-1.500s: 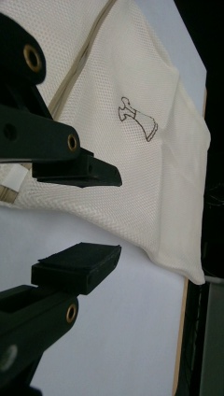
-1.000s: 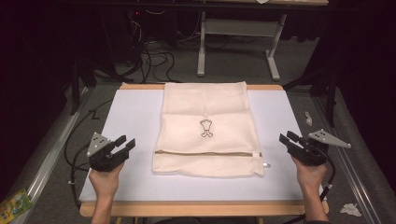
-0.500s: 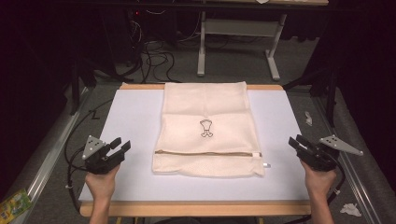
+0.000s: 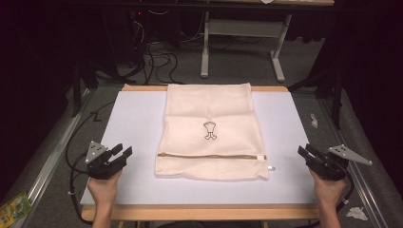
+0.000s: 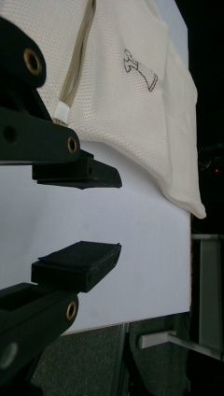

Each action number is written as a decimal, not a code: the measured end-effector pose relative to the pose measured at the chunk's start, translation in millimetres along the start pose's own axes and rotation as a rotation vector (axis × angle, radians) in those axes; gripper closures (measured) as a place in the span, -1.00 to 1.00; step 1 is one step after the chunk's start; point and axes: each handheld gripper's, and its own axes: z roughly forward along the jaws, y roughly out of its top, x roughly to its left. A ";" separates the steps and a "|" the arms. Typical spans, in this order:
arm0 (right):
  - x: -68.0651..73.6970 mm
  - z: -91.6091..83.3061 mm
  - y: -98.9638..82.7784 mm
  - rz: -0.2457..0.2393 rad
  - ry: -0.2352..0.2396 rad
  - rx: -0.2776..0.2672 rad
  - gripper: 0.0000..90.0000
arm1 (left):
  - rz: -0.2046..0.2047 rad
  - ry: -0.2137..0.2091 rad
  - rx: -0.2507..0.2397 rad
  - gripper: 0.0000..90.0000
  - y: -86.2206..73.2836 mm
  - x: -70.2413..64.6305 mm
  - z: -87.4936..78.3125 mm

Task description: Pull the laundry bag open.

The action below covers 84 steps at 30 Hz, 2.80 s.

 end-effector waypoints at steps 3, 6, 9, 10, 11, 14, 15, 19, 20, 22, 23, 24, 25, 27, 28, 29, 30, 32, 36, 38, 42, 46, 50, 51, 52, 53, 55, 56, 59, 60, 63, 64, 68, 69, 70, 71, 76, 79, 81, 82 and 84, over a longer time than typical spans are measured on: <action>-2.1 1.0 -3.7 0.006 -0.005 0.005 0.38 | -0.006 0.003 0.008 0.23 -2.2 1.7 1.8; -3.2 2.0 -6.5 0.008 -0.010 0.018 0.38 | -0.010 0.007 0.019 0.22 -4.4 2.8 3.9; -4.4 2.9 -8.6 0.008 -0.014 0.021 0.38 | -0.013 0.011 0.025 0.22 -6.6 3.9 6.3; -4.9 3.7 -9.3 0.008 -0.014 0.022 0.38 | -0.019 0.013 0.026 0.21 -7.5 4.3 7.5; -5.3 4.3 -10.0 0.011 -0.016 0.029 0.38 | -0.022 0.012 0.029 0.21 -8.2 4.8 8.4; -6.3 6.5 -12.1 0.017 -0.020 0.038 0.38 | -0.024 0.017 0.041 0.20 -10.1 5.8 11.4; -6.6 7.4 -12.6 0.014 -0.020 0.040 0.38 | -0.030 0.018 0.042 0.20 -10.6 5.6 12.7; -6.9 10.5 -14.3 0.013 -0.027 0.056 0.37 | -0.029 0.025 0.055 0.19 -11.6 6.3 17.0; -7.1 11.2 -14.6 0.013 -0.026 0.058 0.37 | -0.032 0.024 0.056 0.18 -11.8 6.5 18.0; -7.9 13.1 -15.4 0.014 -0.028 0.064 0.37 | -0.032 0.026 0.060 0.17 -12.1 6.5 19.7; -8.0 14.1 -15.8 0.016 -0.029 0.068 0.37 | -0.032 0.027 0.063 0.17 -12.2 6.6 20.6; -8.5 15.0 -16.2 0.015 -0.030 0.071 0.37 | -0.035 0.026 0.065 0.17 -12.5 6.6 21.7; -8.8 16.0 -16.6 0.018 -0.032 0.073 0.37 | -0.037 0.028 0.069 0.16 -12.8 6.9 23.0; -9.2 17.6 -16.8 0.018 -0.032 0.080 0.37 | -0.041 0.025 0.076 0.14 -13.1 7.7 25.3; -9.0 18.3 -16.9 0.019 -0.035 0.085 0.37 | -0.045 0.030 0.077 0.13 -13.3 7.7 26.7; -9.4 19.4 -17.0 0.014 -0.035 0.087 0.37 | -0.047 0.029 0.079 0.13 -13.5 7.9 27.7; -9.4 20.3 -17.2 0.015 -0.039 0.091 0.37 | -0.047 0.027 0.081 0.13 -13.6 8.3 28.7; -10.3 22.2 -17.7 0.019 -0.039 0.096 0.37 | -0.052 0.032 0.083 0.12 -13.8 8.4 31.1; -11.0 25.4 -18.7 0.015 -0.045 0.108 0.36 | -0.051 0.035 0.094 0.11 -14.2 8.8 35.1; -11.3 26.6 -18.9 0.015 -0.048 0.113 0.36 | -0.046 0.035 0.100 0.11 -14.2 9.1 36.1; -12.2 30.1 -19.8 0.017 -0.050 0.121 0.36 | -0.048 0.041 0.105 0.10 -15.3 9.9 39.9; -12.9 33.3 -20.9 0.017 -0.053 0.132 0.36 | -0.045 0.048 0.115 0.10 -16.5 9.8 43.7; -13.6 35.6 -21.6 0.023 -0.059 0.139 0.36 | -0.040 0.059 0.123 0.10 -17.3 10.3 47.3; -14.4 36.5 -21.8 0.020 -0.062 0.141 0.36 | -0.041 0.061 0.123 0.10 -17.5 10.4 47.9; -14.7 36.9 -22.0 0.022 -0.063 0.143 0.36 | -0.040 0.063 0.125 0.10 -17.7 10.5 48.7; -15.1 37.4 -22.2 0.022 -0.065 0.146 0.36 | -0.038 0.065 0.127 0.10 -17.9 10.5 49.5; -15.0 38.3 -22.6 0.022 -0.069 0.153 0.36 | -0.037 0.068 0.134 0.10 -18.6 10.5 51.4; -15.1 38.6 -22.5 0.018 -0.069 0.153 0.36 | -0.035 0.071 0.136 0.10 -19.0 10.5 52.4; -14.7 39.4 -22.4 0.014 -0.072 0.151 0.36 | -0.029 0.079 0.144 0.09 -20.0 10.6 54.6; -14.5 39.7 -22.6 0.019 -0.073 0.153 0.35 | -0.029 0.080 0.147 0.09 -20.2 10.8 55.2; -15.3 41.4 -23.0 0.017 -0.076 0.157 0.35 | -0.030 0.084 0.153 0.09 -20.5 11.3 57.1; -15.1 41.7 -23.1 0.023 -0.079 0.159 0.35 | -0.032 0.086 0.155 0.09 -20.4 11.4 57.4; -14.5 43.0 -23.1 0.021 -0.086 0.162 0.35 | -0.033 0.090 0.155 0.08 -19.9 12.2 57.9; -14.7 43.7 -23.3 0.018 -0.087 0.162 0.34 | -0.034 0.092 0.156 0.08 -20.0 12.2 58.3; -14.7 44.3 -23.7 0.023 -0.090 0.167 0.34 | -0.034 0.092 0.157 0.08 -19.9 12.1 58.4; -15.0 44.9 -24.0 0.025 -0.092 0.169 0.34 | -0.033 0.095 0.156 0.08 -20.0 11.8 58.5; -14.1 46.3 -24.6 0.021 -0.098 0.176 0.32 | -0.019 0.102 0.165 0.06 -20.1 10.5 59.2; -14.5 47.5 -26.1 0.015 -0.100 0.177 0.31 | -0.018 0.104 0.165 0.05 -20.3 10.1 59.5; -13.6 47.4 -25.9 0.016 -0.103 0.179 0.30 | -0.013 0.109 0.165 0.04 -20.6 9.7 59.7; -13.5 47.4 -26.1 0.017 -0.104 0.182 0.30 | -0.011 0.109 0.168 0.04 -20.5 9.3 59.8; -13.3 47.9 -26.1 0.014 -0.106 0.184 0.28 | -0.005 0.111 0.171 0.03 -20.6 8.8 60.0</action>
